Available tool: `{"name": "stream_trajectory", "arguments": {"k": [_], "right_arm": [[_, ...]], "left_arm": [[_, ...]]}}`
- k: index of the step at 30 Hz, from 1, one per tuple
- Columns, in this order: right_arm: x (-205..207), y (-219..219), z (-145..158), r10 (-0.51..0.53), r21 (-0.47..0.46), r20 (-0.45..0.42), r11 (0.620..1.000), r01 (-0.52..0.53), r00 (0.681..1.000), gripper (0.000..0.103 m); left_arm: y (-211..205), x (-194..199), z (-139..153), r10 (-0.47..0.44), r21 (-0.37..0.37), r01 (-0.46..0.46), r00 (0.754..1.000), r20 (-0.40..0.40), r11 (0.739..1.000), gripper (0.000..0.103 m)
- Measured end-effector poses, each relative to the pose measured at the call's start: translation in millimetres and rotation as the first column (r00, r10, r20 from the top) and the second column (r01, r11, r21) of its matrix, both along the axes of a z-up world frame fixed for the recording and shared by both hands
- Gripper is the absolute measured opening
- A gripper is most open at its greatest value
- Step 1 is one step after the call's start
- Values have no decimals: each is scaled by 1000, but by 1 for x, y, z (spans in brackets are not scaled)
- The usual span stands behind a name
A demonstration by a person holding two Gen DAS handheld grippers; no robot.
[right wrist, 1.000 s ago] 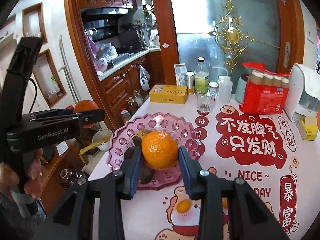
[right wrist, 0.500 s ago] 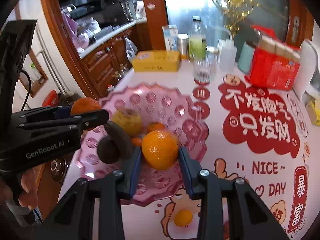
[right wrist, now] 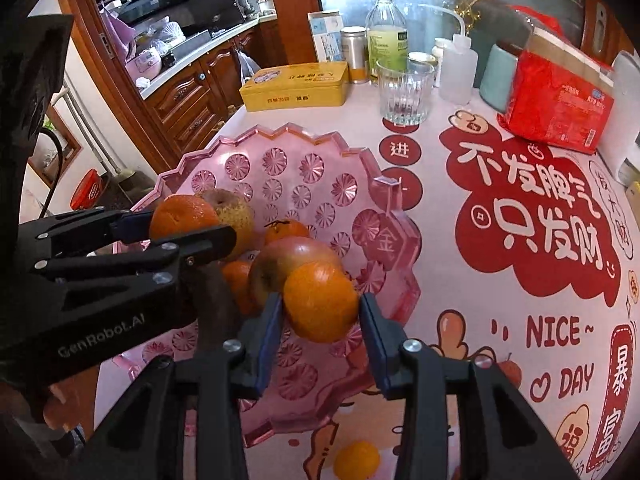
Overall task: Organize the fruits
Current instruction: 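Lower both oranges into the bowl and open both tools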
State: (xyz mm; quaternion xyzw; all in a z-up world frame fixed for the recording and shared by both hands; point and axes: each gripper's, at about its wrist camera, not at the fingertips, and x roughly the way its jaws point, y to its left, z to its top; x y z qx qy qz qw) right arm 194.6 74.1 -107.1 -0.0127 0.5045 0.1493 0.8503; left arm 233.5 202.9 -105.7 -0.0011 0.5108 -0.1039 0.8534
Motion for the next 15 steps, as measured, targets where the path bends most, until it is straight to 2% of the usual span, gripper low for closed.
{"name": "stream_trajectory", "arguments": {"k": [3,5,7,15], "right_arm": [[-4,1,3,21,29,8,999,-21,1000,47],[-9,2,6,37,36,16,999,-37,999,49],[-15,4,9,48,31,22,998,-49,999,50],[-31,-2,18,41,39,30,998,-42,999,50]], "left_arm": [[2,-1,4,15,-37,-14,1000,8,999,62],[3,-3,9,27,-35,-27,999,25,999,74],[6,-7,15,39,-26,-38,998,40,999,78],[13,-26,31,59,-3,-59,997,53,998,85]]}}
